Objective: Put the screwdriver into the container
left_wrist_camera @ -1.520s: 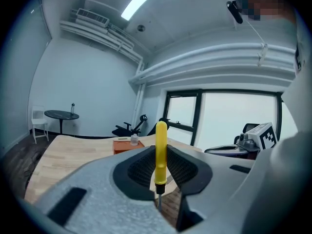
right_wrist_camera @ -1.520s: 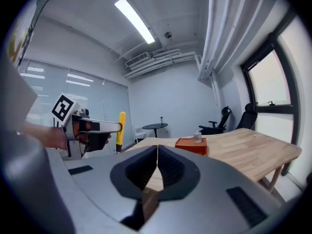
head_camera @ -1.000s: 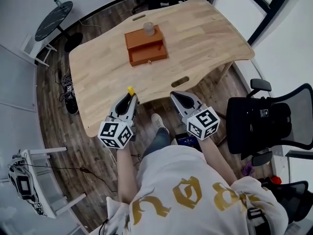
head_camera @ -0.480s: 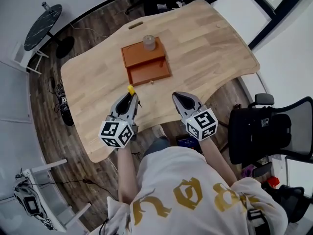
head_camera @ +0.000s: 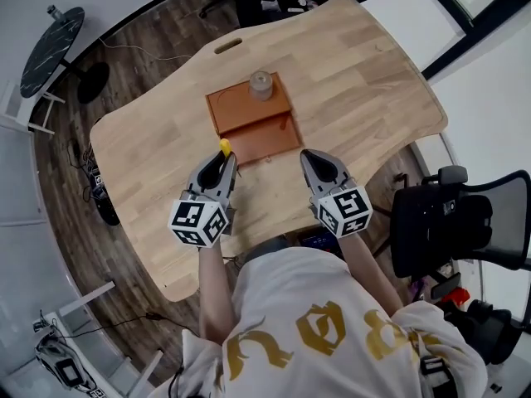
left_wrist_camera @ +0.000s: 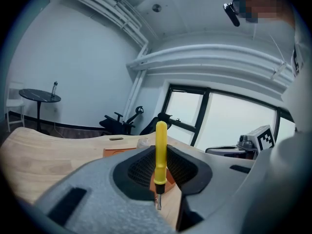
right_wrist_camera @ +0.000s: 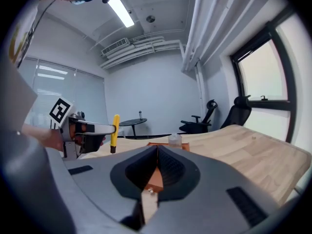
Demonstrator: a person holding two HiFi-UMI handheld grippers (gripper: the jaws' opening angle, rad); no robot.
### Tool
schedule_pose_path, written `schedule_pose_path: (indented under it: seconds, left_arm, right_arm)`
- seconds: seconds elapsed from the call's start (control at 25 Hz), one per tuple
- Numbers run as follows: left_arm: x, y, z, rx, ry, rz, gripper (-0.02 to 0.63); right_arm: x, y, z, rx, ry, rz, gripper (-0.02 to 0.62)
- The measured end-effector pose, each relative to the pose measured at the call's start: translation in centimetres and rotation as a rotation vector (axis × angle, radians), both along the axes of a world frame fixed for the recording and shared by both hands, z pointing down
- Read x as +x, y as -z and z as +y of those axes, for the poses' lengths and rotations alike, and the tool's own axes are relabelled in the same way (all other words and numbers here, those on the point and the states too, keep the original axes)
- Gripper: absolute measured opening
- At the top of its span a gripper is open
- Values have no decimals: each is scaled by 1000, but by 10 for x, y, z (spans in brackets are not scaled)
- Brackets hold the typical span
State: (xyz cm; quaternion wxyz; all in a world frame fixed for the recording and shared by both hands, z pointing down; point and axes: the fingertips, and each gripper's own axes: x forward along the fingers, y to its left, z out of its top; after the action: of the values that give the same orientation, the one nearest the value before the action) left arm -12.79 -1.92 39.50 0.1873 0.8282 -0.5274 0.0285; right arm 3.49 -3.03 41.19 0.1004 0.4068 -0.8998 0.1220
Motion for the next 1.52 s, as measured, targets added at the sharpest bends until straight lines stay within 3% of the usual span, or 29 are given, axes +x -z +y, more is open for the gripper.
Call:
schedule_pose_path:
  seconds: [0.12, 0.36, 0.88, 1.52]
  left_arm:
    - [-5, -6, -10, -9, -11, 8, 71]
    - [-7, -8, -17, -10, -13, 17, 71]
    - [-24, -8, -30, -23, 15, -41, 71]
    - [-27, -33, -49, -77, 19, -50, 71]
  right_arm:
    - [2, 3, -6, 33, -52, 23, 12]
    - [6, -5, -9, -1, -80, 28, 12]
    - [-23, -7, -31, -8, 12, 14, 12]
    - [-19, -41, -46, -114, 6, 17, 12]
